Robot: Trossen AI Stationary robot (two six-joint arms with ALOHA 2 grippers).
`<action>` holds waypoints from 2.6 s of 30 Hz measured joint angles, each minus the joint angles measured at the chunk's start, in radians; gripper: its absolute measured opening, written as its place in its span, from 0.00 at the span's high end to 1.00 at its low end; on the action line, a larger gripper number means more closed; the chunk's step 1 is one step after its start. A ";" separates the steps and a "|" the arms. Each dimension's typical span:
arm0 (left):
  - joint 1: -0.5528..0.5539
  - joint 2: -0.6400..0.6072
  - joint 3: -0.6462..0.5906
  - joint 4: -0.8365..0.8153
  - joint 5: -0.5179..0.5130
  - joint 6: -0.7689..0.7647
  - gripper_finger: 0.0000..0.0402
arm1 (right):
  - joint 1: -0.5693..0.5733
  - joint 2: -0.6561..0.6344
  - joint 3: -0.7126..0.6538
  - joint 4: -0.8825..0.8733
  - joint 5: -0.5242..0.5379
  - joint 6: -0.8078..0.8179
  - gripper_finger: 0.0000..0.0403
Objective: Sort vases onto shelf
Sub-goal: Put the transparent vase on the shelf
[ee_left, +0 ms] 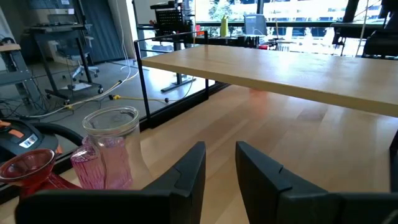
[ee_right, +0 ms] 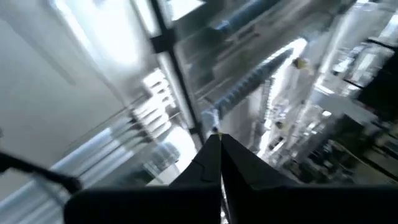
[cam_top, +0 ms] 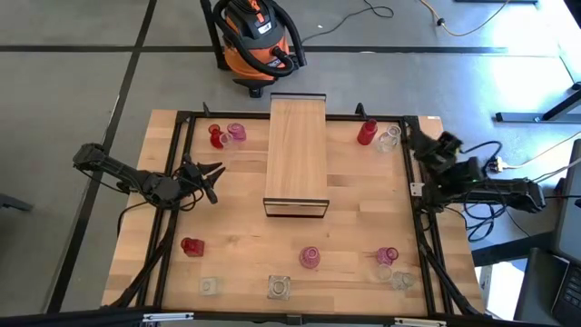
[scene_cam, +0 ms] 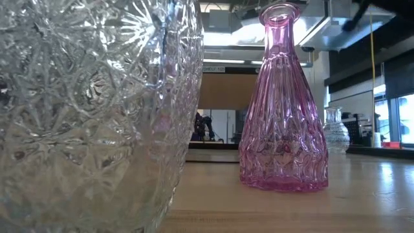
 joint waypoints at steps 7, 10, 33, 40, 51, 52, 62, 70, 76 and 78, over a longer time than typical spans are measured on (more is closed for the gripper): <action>0.001 0.000 -0.003 0.035 0.003 0.000 0.80 | 0.001 0.231 0.326 -0.006 -0.255 -0.145 1.00; 0.001 -0.001 -0.003 0.158 0.000 -0.008 0.80 | 0.001 0.360 0.472 -0.027 -0.316 -0.195 1.00; 0.002 0.010 0.169 1.526 0.635 -0.057 0.80 | -0.001 0.896 1.151 -0.143 -0.318 -0.543 1.00; 0.002 0.121 0.650 0.981 0.977 0.148 0.80 | 0.000 0.861 1.153 -0.338 -0.223 -0.572 1.00; 0.003 0.592 1.630 -0.551 0.427 0.151 0.80 | 0.051 0.756 1.152 -0.681 0.103 -0.778 0.85; 0.003 0.629 1.693 -0.655 0.353 0.148 0.80 | 0.055 0.742 1.152 -0.732 0.123 -0.778 0.84; 0.042 0.761 1.918 -1.220 0.069 -0.238 0.80 | 0.039 0.664 1.152 -1.248 0.745 -0.681 0.79; 0.129 0.780 1.895 -1.378 0.093 -0.394 0.80 | -0.169 0.698 1.271 -1.765 0.535 -0.368 0.79; 0.223 0.817 1.877 -1.370 0.065 -0.372 0.80 | -0.408 0.808 1.282 -2.038 0.353 -0.194 0.79; 0.262 0.830 1.878 -1.344 0.114 -0.358 0.80 | -0.524 0.834 1.282 -2.089 0.241 -0.191 0.79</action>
